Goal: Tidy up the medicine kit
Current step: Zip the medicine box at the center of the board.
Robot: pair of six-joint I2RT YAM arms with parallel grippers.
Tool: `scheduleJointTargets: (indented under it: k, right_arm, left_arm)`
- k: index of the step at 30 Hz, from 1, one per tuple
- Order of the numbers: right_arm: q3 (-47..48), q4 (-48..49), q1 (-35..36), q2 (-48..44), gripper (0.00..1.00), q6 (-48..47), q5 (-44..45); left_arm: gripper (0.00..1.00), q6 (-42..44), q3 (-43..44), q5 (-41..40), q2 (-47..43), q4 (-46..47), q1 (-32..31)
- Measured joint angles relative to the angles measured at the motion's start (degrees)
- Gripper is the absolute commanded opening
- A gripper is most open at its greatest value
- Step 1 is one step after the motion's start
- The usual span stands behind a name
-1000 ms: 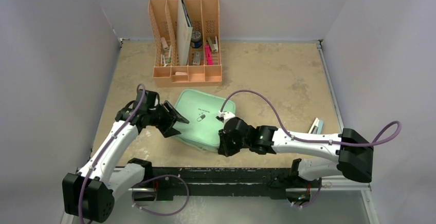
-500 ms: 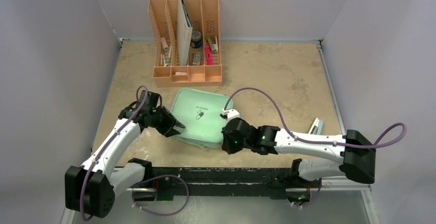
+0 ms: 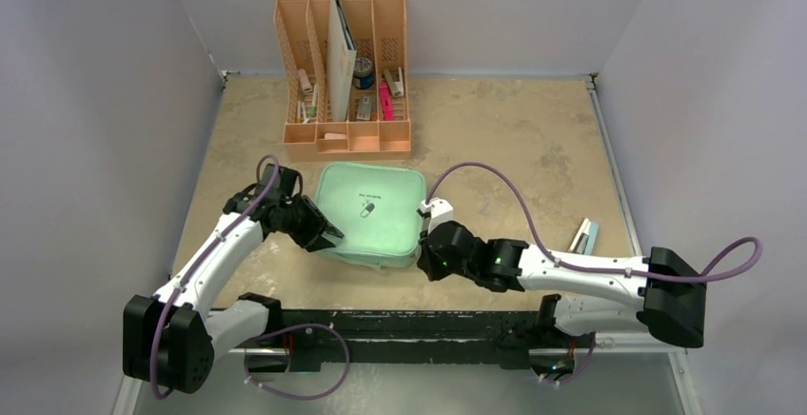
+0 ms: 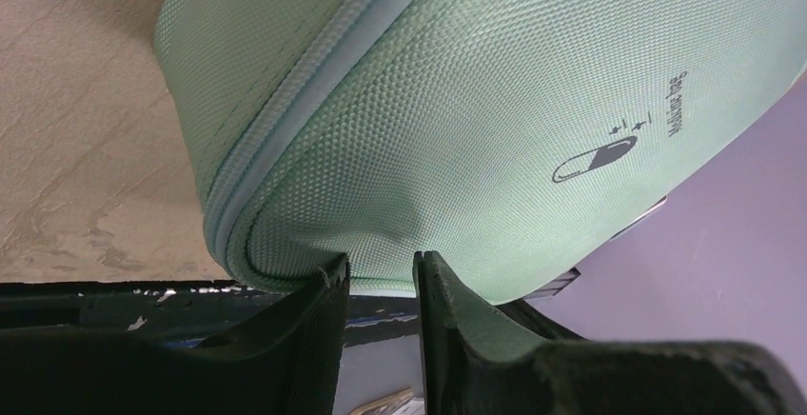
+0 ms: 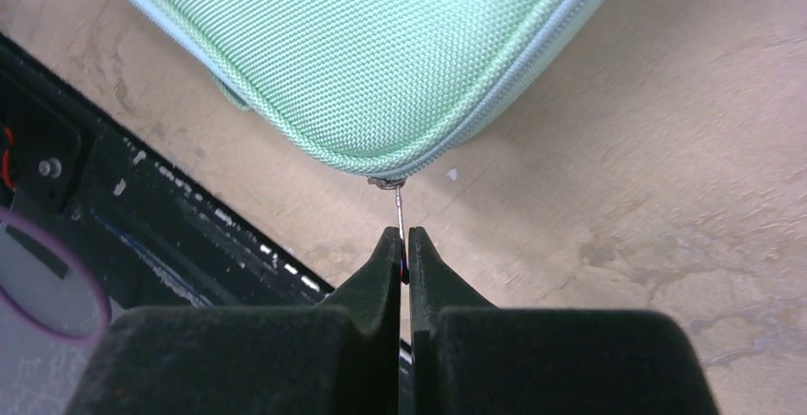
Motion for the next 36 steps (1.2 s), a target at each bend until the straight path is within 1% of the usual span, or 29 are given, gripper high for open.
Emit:
scheduleJointTargets:
  k: [3,7,9,19,23,27,32,36]
  right_arm:
    - [0.0,0.4,-2.1,0.0,0.00,-0.6,0.5]
    - [0.1,1.3,-6.8,0.0,0.00,-2.5,-0.4]
    - [0.2,1.4,-7.8,0.0,0.00,-3.6,-1.1]
    - [0.2,3.0,-9.8,0.6,0.00,-7.9,-2.1]
    - [0.9,5.3,-11.5,3.3,0.00,-9.6,-2.1]
    - [3.1,5.6,-12.8,6.2,0.00,-11.7,-1.5]
    - [3.5,4.7,-13.0,5.6,0.00,-12.4,-0.6]
    - [2.3,3.8,-12.9,2.6,0.00,-11.8,-0.1]
  left_arm:
    - [0.32,0.0,0.0,-0.2,-0.1,0.2,0.0]
    - [0.31,0.2,-0.1,-0.8,-0.2,0.4,-0.1]
    - [0.31,0.4,-0.1,-0.9,-0.1,0.5,-0.2]
    - [0.30,0.4,0.3,-0.9,0.8,0.5,-0.2]
    - [0.30,0.5,0.2,-1.2,0.8,1.0,-0.2]
    - [0.30,0.5,0.2,-1.3,0.7,1.1,-0.2]
    - [0.30,0.5,0.1,-1.5,0.5,1.1,-0.2]
    - [0.30,1.0,-0.1,-1.2,-0.4,2.3,-0.2]
